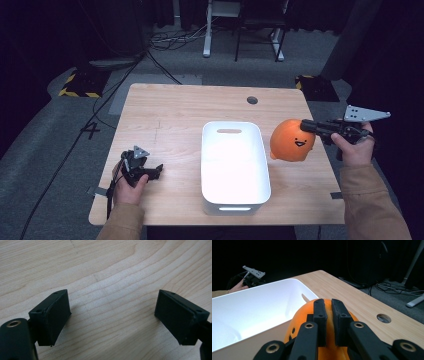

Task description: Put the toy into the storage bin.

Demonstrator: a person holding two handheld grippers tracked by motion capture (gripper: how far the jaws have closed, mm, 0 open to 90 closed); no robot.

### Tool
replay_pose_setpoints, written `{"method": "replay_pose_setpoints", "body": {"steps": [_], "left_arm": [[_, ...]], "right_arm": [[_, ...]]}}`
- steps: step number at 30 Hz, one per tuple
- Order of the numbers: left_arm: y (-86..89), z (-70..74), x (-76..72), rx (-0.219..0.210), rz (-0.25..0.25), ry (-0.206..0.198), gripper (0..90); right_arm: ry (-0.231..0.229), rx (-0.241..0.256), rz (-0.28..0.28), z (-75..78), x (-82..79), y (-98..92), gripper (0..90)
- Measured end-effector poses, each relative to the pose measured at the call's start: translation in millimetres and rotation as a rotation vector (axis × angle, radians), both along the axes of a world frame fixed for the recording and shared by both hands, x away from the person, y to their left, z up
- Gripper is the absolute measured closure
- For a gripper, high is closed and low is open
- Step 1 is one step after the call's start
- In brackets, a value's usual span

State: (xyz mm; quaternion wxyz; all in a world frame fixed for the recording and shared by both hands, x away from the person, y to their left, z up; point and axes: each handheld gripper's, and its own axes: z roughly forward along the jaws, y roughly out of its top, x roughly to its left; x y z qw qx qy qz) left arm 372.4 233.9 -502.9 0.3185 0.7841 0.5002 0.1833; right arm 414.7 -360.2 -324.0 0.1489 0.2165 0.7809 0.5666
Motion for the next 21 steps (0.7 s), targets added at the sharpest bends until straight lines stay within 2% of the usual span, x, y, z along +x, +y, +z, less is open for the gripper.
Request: {"method": "replay_pose_setpoints", "body": {"steps": [9,21], "left_arm": [[0.0,0.0,0.0,0.000,0.000,0.000,13.3],[0.0,0.0,0.0,0.000,0.000,0.000,13.3]], "right_arm": [[-0.028,-0.005,-0.010,20.0,-3.0,0.0,83.1],[-0.067,-0.006,-0.012,47.9,-9.8,9.5,83.1]]}}
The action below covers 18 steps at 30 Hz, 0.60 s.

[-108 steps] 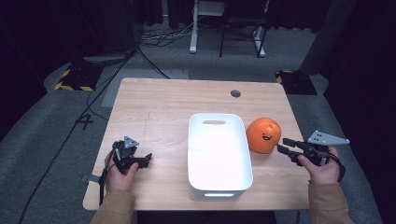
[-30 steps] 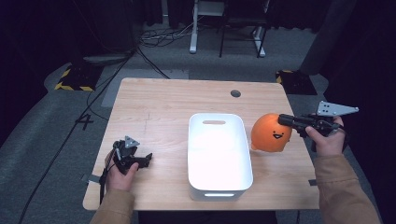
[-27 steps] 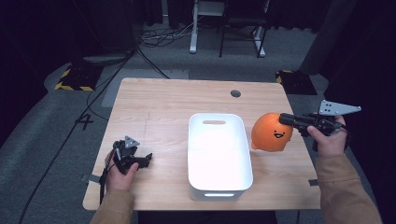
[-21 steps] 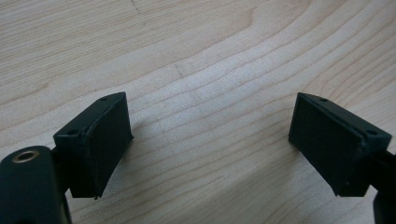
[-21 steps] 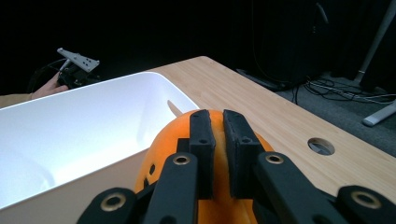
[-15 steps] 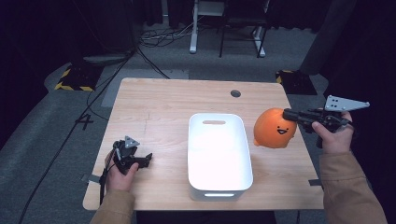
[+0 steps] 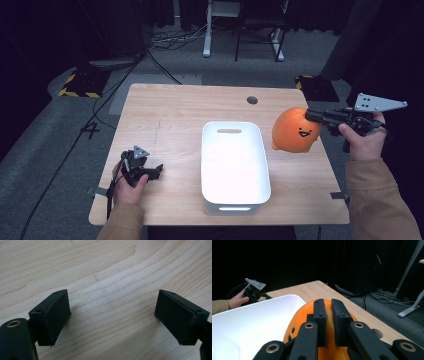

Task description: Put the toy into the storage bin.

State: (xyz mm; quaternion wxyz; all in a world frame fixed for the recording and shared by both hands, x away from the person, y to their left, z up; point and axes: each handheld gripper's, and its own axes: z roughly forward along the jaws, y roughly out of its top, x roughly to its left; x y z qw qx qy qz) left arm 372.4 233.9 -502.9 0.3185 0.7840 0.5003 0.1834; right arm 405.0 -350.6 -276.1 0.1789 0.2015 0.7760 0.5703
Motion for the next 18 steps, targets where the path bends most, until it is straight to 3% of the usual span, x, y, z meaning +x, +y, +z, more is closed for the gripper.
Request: {"method": "replay_pose_setpoints", "body": {"steps": [9,18], "left_arm": [[-0.1,0.0,-0.1,-0.001,0.002,0.000,13.3],[0.0,0.0,0.0,0.000,0.000,0.000,13.3]], "right_arm": [[-0.033,-0.004,0.028,20.0,-2.2,17.9,83.1],[-0.047,0.016,0.055,30.6,0.7,36.5,83.1]]}}
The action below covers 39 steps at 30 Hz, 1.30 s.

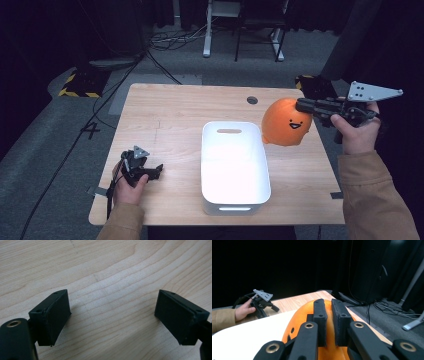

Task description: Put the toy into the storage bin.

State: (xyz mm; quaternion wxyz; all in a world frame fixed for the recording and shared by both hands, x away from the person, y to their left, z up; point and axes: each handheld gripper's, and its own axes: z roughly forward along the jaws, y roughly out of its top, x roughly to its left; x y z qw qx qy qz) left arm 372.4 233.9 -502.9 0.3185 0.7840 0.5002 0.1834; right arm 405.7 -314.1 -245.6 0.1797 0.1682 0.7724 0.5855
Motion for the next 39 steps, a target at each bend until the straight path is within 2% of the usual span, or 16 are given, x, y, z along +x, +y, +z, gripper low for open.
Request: {"method": "replay_pose_setpoints", "body": {"steps": [3,18,34,39], "left_arm": [[-0.1,0.0,0.0,-0.001,0.001,0.000,13.3],[0.0,0.0,0.0,0.000,0.000,0.000,13.3],[0.0,0.0,0.0,0.000,0.000,0.000,13.3],[0.0,0.0,0.0,0.000,0.000,0.000,13.3]], "right_arm": [[0.004,0.010,0.014,1.4,1.4,8.8,83.1],[0.005,-0.008,0.083,-1.7,7.9,56.6,83.1],[0.026,-0.006,0.113,-16.9,14.5,92.3,83.0],[0.027,-0.020,0.122,-23.1,15.3,104.8,83.0]]}}
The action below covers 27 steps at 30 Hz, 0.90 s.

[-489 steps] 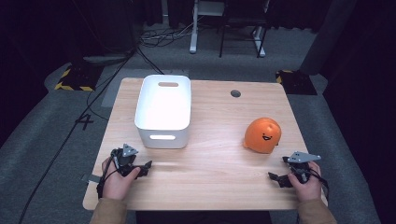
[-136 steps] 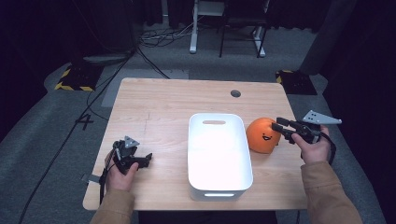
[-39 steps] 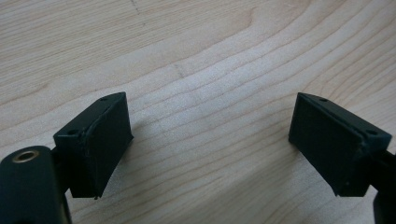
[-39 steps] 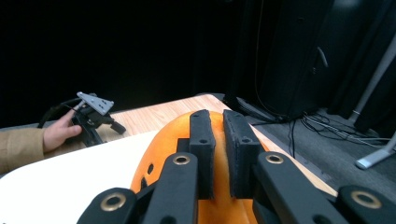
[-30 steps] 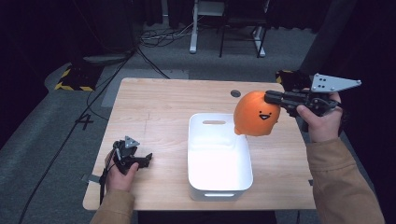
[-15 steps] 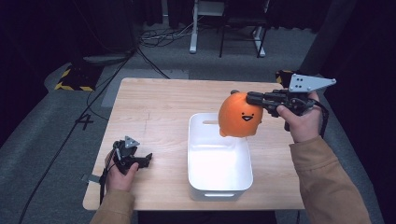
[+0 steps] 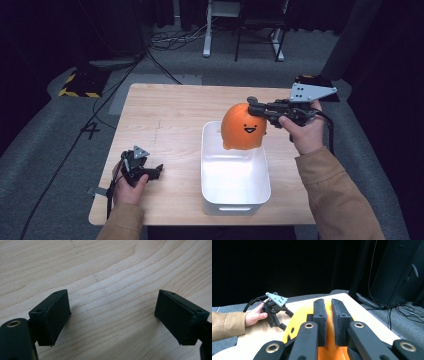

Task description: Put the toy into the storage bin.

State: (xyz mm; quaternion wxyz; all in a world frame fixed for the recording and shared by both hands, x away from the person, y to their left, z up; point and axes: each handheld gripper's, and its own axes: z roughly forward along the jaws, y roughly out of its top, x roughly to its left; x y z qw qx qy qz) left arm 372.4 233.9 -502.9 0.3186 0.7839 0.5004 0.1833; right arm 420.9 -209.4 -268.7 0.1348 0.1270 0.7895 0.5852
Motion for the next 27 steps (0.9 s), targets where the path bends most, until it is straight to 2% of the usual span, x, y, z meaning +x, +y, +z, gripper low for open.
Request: {"method": "replay_pose_setpoints", "body": {"steps": [18,27], "left_arm": [[-0.1,0.0,0.1,0.000,-0.002,0.000,13.3],[-0.3,0.0,0.0,-0.001,-0.004,0.002,13.3]], "right_arm": [[0.057,-0.027,0.034,-35.8,5.8,37.9,82.9],[0.087,-0.072,0.034,-55.6,7.6,49.4,82.8]]}}
